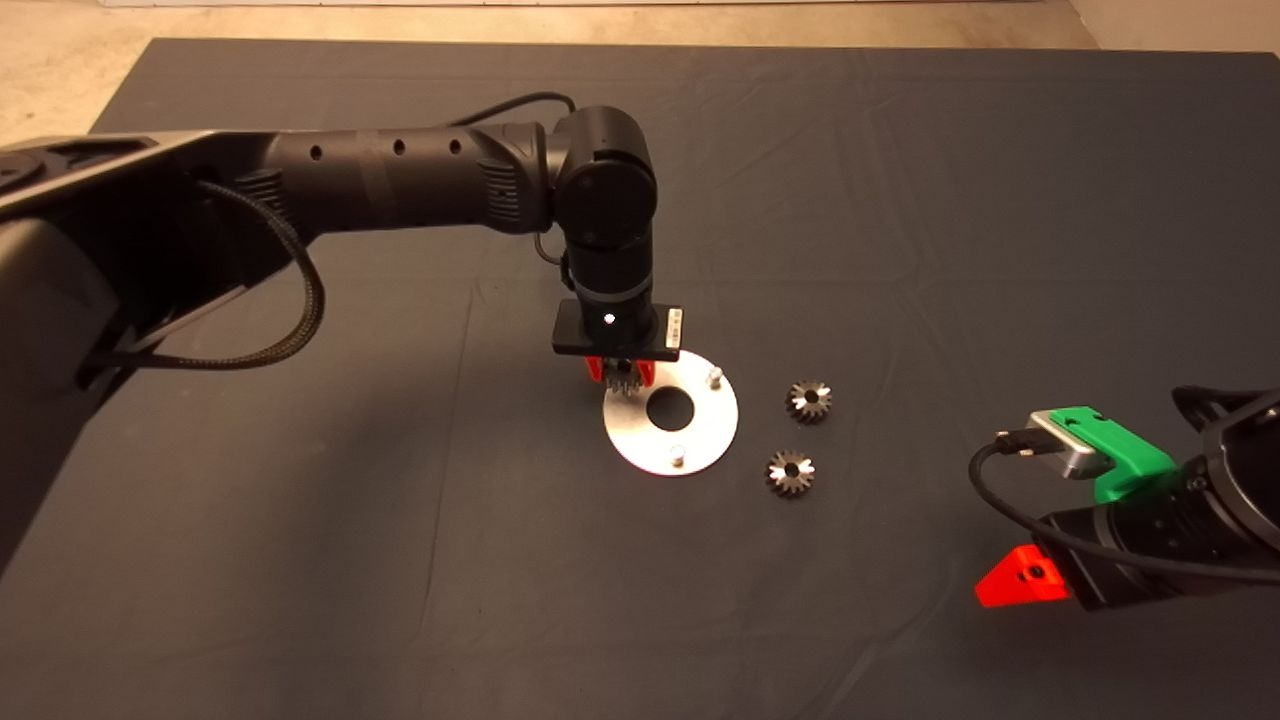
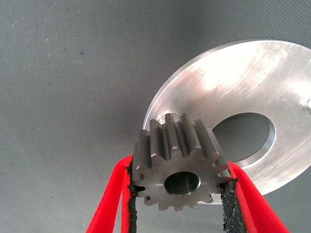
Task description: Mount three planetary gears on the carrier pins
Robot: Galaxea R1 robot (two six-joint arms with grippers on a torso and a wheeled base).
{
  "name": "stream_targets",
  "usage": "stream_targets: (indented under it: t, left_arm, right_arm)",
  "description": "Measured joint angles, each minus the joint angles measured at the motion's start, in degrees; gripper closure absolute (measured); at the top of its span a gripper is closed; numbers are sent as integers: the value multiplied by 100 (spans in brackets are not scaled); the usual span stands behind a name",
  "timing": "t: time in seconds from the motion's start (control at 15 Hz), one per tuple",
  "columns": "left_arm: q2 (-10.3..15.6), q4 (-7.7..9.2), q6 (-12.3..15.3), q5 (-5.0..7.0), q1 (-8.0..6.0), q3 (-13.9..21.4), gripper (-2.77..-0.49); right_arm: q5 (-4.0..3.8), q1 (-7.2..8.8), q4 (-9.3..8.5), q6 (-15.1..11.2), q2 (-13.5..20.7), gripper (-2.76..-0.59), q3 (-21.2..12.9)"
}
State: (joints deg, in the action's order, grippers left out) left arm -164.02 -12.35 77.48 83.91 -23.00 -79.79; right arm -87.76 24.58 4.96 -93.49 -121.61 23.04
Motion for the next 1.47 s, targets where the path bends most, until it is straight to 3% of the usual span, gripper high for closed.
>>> stream_targets:
  t: [1.47]
  left_arm:
    - [-9, -7, -22, 60, -1, 0, -86]
  right_arm:
    - [0, -2, 0, 0, 0, -273, 0]
